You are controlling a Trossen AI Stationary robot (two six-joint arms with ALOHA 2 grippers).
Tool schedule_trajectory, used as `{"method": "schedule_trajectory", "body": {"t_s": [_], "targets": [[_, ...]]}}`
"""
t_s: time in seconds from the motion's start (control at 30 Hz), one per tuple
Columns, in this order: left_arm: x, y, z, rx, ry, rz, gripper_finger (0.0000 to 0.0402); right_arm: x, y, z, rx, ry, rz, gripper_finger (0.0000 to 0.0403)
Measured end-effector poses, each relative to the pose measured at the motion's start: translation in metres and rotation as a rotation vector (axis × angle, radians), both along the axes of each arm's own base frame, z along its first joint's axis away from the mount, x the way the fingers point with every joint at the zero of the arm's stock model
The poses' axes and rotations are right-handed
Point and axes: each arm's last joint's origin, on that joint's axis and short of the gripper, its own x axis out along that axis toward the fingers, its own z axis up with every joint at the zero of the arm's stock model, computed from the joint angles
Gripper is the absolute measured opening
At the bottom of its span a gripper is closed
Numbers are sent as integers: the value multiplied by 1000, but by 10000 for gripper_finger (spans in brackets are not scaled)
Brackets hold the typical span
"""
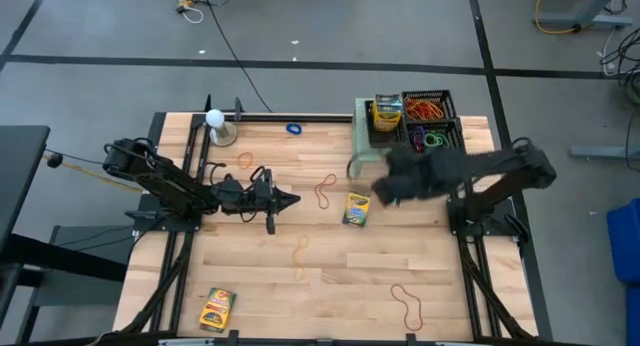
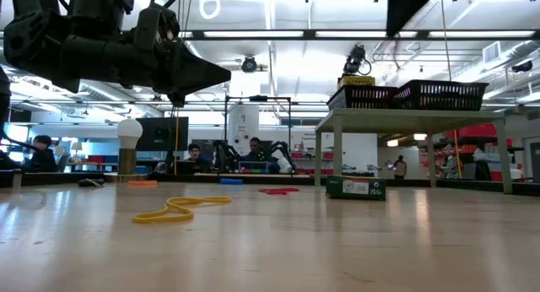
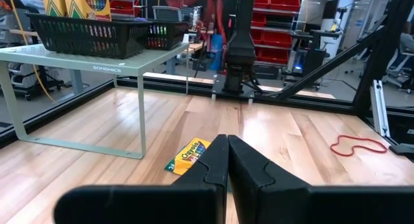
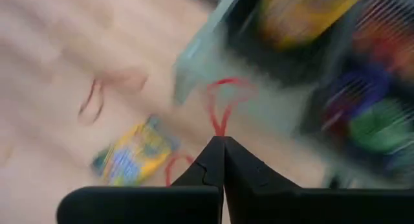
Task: Pick & Place Office Desk Supplies
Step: Put the red rubber band into the top right black bin on the shelf
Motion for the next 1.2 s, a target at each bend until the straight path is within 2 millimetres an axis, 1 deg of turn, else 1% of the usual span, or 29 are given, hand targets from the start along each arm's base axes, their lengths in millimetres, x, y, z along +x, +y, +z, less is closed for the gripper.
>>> {"method": "schedule_trajectory", "body": {"t_s": [0.07,0.17,0.23,0.4,0.5,0.7,0.83,1.03,1.1,1.2], "targets": [[0,0,-1,-1,6,0,11,-5,-18,15,-61,0,-28,2],[0,0,-2,-7,16,1,11,-10,-46,25,-137,18,-45,1],[0,0,-2,-8,23,0,11,-19,-65,34,-206,37,-101,1],[0,0,-2,-3,22,0,11,-38,-112,38,-330,163,-249,1],[0,0,-2,-2,22,0,11,-50,-137,41,-377,235,-328,1],[0,0,-2,-1,22,0,11,-64,-179,45,-394,272,-411,0],[0,0,-2,-3,22,0,11,-72,-196,45,-333,232,-421,0],[0,0,-2,-3,22,0,11,-77,-203,41,-286,204,-445,0],[0,0,-2,-4,22,0,11,-74,-205,32,-270,209,-440,0],[0,0,-2,-9,21,0,11,-71,-213,9,-226,227,-428,0]]}}
